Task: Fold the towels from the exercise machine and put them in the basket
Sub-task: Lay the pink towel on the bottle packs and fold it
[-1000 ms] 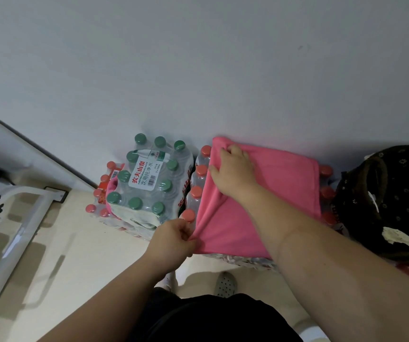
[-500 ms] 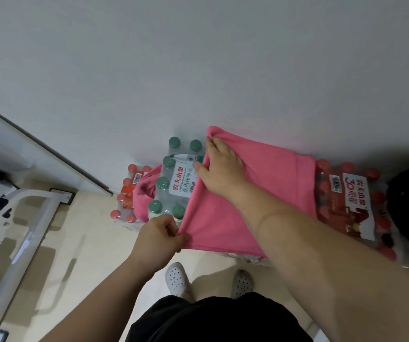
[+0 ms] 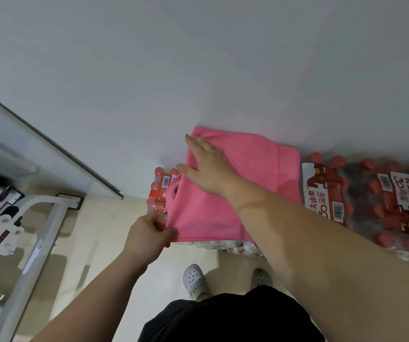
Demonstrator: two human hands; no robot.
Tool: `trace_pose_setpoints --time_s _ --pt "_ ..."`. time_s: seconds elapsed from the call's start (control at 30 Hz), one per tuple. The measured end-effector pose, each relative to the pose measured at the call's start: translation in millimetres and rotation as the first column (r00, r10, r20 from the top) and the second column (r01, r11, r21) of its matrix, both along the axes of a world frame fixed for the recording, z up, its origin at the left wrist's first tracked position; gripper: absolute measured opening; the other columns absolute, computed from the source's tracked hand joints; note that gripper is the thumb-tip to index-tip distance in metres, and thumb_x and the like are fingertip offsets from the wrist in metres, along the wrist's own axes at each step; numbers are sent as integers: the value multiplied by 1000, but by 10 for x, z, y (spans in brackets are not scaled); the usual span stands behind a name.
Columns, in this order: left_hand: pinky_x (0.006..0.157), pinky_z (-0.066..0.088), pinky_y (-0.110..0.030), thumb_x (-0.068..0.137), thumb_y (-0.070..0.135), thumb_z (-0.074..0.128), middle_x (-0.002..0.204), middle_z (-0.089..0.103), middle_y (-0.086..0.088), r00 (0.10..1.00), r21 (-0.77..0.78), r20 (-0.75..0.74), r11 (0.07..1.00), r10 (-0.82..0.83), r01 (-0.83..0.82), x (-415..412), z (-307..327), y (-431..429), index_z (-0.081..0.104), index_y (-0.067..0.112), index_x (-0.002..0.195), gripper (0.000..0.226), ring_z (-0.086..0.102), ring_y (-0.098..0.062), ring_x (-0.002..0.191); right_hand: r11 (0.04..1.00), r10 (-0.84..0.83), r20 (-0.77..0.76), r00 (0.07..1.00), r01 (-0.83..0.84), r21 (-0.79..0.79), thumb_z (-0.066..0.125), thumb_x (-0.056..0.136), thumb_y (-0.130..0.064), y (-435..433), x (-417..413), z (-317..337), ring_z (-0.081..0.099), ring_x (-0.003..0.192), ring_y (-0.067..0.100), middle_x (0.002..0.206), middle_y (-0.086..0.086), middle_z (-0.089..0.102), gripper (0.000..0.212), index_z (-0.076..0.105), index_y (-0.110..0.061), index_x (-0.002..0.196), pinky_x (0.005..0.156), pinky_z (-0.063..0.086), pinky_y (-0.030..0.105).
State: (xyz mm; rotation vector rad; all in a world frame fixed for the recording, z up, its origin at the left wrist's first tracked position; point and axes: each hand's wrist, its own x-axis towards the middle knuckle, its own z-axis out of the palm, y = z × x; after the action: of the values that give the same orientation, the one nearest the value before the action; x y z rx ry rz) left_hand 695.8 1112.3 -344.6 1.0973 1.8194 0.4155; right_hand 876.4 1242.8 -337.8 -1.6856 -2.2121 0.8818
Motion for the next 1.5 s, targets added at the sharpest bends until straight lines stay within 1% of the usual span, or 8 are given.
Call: trace_pose_setpoints --time_s 0.13,0.27,0.43,0.6,0.9,1.03,1.23,1.5 --pt "57 46 -31 75 26 81 75 69 -6 1000 -12 4 1000 -2 2 -38 -81 71 61 16 88 26 64 -23 68 996 -52 -21 998 53 70 40 101 -53 -143 253 -21 3 153 18 167 -1 7 68 13 -30 159 125 5 44" --pt "67 52 -35 81 32 71 90 63 3 988 249 -152 967 -12 50 158 -60 168 56 25 101 25 62 -15 77 965 -238 183 954 210 159 22 101 -58 -388 901 -151 1 154 21 167 2 5 70 7 -21 159 124 5 48" --pt "63 45 -30 82 34 68 85 58 6 926 473 -260 801 -272 368 812 98 171 60 23 97 21 55 -12 75 955 -289 497 818 282 90 12 101 -56 -700 1603 -275 -17 152 25 167 3 -10 72 -8 -17 158 120 -8 56" --pt "57 38 -32 76 60 47 73 50 7 775 427 -417 650 -476 629 1551 144 11 50 22 76 38 48 -18 68 978 -209 589 781 185 100 7 101 -54 -773 1839 -267 -19 151 29 167 -3 -11 67 -9 -23 158 117 -13 63" --pt "52 35 -27 68 46 73 68 52 7 668 294 -626 672 -402 680 2218 -55 -198 31 34 72 44 54 -22 63 990 -139 521 842 131 52 12 103 -48 -779 2266 -258 -15 151 34 167 -3 -9 65 -3 -20 159 115 -8 67" --pt "51 32 -26 64 34 71 68 56 4 637 258 -693 708 -339 657 2291 -111 -215 50 28 72 23 55 -25 59 993 -96 506 857 47 109 22 102 -47 -723 2350 -211 -7 152 36 167 5 2 67 7 -15 159 117 -7 67" --pt "54 34 -28 74 34 64 73 63 0 628 234 -738 780 -245 580 2438 -95 -252 65 23 82 14 58 -27 62 983 -6 345 939 -58 173 35 101 -45 -591 2167 -76 26 139 33 144 7 46 52 39 -25 149 119 14 52" --pt "56 32 -30 83 28 53 77 59 1 644 179 -721 828 -257 531 2459 -74 -192 62 20 83 11 55 -26 70 997 -52 368 928 25 78 39 98 -47 -442 1989 56 33 132 34 139 8 52 50 48 -26 142 107 25 49"
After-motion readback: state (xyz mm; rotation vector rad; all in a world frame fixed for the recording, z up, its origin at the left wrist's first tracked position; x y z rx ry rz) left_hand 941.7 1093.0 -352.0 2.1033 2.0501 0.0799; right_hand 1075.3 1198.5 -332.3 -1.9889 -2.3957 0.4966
